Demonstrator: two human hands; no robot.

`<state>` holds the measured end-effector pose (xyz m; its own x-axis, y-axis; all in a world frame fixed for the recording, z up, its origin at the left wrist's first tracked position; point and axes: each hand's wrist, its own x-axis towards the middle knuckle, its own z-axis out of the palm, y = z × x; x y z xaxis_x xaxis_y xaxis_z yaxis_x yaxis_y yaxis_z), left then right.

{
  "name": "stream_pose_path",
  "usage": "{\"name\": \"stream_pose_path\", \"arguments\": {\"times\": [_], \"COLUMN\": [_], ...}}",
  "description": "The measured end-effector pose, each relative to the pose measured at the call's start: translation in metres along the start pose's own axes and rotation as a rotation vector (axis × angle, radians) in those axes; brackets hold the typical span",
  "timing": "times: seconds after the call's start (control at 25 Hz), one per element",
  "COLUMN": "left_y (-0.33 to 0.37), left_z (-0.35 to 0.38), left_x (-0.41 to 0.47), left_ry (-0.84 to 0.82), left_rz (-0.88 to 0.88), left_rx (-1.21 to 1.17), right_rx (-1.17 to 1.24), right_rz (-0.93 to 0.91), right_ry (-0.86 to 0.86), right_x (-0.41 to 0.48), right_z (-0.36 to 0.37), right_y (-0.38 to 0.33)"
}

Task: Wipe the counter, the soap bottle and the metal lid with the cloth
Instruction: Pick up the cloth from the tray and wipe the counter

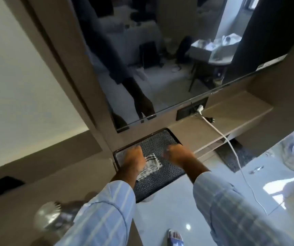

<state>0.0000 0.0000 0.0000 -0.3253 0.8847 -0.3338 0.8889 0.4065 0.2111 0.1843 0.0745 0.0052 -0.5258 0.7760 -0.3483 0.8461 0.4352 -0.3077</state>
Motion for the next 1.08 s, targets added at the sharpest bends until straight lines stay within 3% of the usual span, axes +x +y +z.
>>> {"name": "stream_pose_path", "arguments": {"times": [0.16, 0.28, 0.52, 0.76, 0.92, 1.08], "left_y": [-0.024, -0.032, -0.026, -0.008, 0.02, 0.034], "left_z": [0.048, 0.072, 0.072, 0.015, -0.047, -0.134], "left_x": [0.036, 0.046, 0.053, 0.008, -0.049, -0.112], "left_ry": [-0.109, -0.141, -0.032, 0.02, 0.13, 0.278], "left_rz": [-0.13, -0.165, -0.201, -0.155, -0.015, 0.119], "left_rx": [0.011, 0.028, -0.029, -0.253, -0.236, -0.332], "right_rx": [0.173, 0.266, 0.394, 0.48, 1.001, 1.285], "right_rz": [0.165, 0.213, 0.274, 0.356, 0.441, 0.283], "right_ry": [-0.108, -0.072, -0.079, -0.154, 0.026, 0.135], "right_x": [0.04, 0.063, 0.088, 0.054, -0.012, -0.096], "right_z": [0.061, 0.087, 0.084, 0.028, -0.017, -0.078], "right_y": [0.003, 0.0, -0.003, -0.015, -0.034, -0.077]}}
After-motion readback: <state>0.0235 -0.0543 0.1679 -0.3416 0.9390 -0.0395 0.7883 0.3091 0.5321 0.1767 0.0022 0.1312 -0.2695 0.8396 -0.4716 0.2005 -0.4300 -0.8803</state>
